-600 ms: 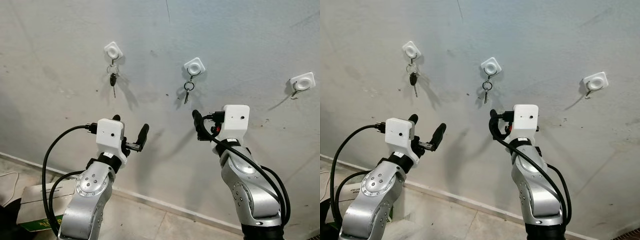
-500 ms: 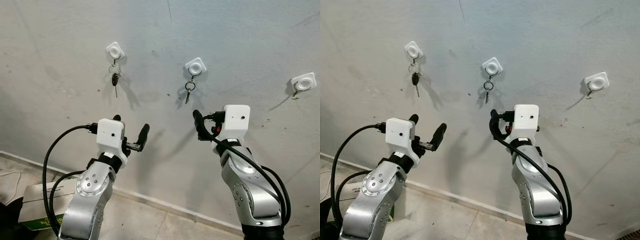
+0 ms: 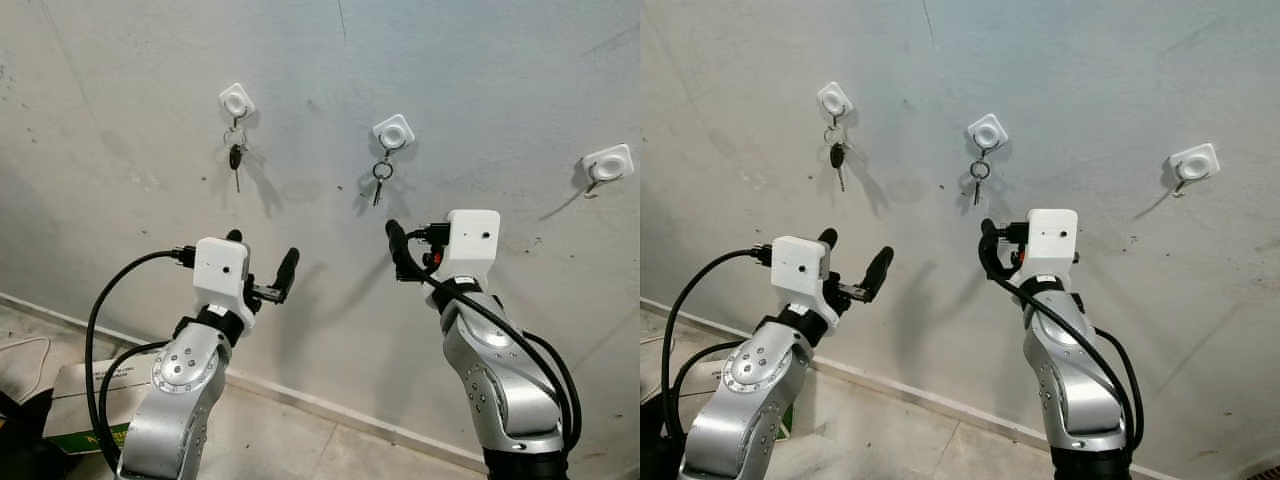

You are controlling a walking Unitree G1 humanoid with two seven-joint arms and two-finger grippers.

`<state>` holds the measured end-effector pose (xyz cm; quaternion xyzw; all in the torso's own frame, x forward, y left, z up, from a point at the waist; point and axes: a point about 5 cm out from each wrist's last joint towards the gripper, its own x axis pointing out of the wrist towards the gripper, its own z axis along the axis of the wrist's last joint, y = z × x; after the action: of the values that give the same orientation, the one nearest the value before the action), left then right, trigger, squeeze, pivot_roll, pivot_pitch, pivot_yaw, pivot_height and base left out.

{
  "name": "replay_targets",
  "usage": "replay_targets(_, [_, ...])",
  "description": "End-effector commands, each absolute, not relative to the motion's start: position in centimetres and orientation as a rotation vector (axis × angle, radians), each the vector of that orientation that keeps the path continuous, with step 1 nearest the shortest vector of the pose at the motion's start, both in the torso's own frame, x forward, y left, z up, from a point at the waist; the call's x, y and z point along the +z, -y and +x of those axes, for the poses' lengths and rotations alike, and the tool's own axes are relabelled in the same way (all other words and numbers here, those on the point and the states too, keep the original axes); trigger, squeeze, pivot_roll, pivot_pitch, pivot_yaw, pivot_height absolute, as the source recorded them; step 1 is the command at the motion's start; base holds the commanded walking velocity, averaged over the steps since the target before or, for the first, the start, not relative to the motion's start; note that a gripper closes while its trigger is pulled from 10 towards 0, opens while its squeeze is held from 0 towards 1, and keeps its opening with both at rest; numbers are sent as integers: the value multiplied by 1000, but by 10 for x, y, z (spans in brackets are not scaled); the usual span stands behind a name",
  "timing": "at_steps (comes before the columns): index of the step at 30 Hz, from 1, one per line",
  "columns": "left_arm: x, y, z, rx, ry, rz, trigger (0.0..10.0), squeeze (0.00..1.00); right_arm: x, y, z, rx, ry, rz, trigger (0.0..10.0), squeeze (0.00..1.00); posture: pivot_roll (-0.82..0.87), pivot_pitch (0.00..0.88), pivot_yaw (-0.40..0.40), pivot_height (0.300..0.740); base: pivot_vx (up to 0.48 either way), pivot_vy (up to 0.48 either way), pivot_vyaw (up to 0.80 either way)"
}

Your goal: Hang keys on a hook

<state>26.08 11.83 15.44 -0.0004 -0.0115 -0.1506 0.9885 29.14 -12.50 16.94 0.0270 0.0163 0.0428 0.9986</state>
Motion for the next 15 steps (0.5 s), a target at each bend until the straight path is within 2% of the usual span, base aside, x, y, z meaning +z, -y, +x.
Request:
replay_targets(1, [157, -117, 261, -315, 27, 3, 10000, 0, 173, 126, 292, 85, -26, 53, 10000, 0, 37, 0, -6, 740, 0, 0, 0])
replay_targets(15, [157, -117, 261, -315, 27, 3, 10000, 0, 173, 126, 292, 85, -26, 53, 10000, 0, 37, 0, -6, 740, 0, 0, 0])
